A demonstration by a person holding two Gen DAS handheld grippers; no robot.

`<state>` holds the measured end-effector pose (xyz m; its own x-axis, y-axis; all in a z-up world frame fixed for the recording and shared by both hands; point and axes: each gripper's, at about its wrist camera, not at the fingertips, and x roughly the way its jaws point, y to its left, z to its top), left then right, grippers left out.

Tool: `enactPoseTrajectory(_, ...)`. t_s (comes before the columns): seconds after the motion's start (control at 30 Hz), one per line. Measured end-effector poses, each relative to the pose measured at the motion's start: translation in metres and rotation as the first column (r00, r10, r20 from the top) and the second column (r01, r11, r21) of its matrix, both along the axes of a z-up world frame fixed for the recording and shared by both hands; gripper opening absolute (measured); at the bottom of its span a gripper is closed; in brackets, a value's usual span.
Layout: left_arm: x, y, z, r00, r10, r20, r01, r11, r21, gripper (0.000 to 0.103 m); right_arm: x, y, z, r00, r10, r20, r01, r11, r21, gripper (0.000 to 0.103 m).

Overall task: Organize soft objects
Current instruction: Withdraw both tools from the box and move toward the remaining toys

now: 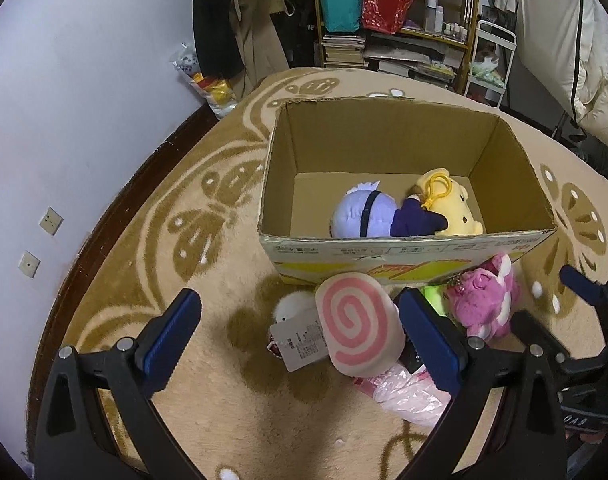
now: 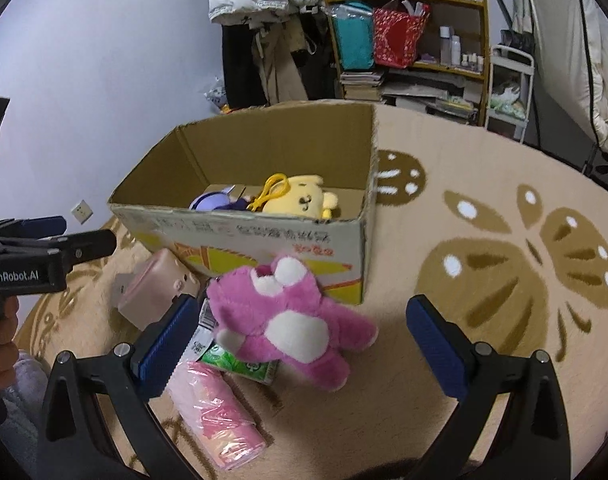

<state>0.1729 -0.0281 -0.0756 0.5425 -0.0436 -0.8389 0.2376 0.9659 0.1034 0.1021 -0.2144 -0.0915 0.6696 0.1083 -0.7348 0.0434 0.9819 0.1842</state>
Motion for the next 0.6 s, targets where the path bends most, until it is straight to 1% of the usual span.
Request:
enactPoseTrajectory(0.13,0.003,-0.003,-0.003,1.000,-0.007,-0.020,0.007,1.000,-0.019,0.098,0.003,0.004,-0.007,1.000,0.021,-0.014,-0.021,1.000,0.007,0.103)
enactPoseTrajectory(0.37,0.008,-0.011,-0.014,0.998,-0.028,-0.055,0.028,1.000,-0.013,0.098,0.011,0.010,-0.016,0.999,0.045,-0.029,-0.045,0.999,0.008,0.103)
enactPoseTrajectory(0.6,0.015,-0.018,-0.025,0.996,-0.030,-0.083,0.030,1.000,-0.007,0.098,0.020,0.014,-0.028,0.996,0.055,-0.064,-0.056,0.998,-0.004,0.103)
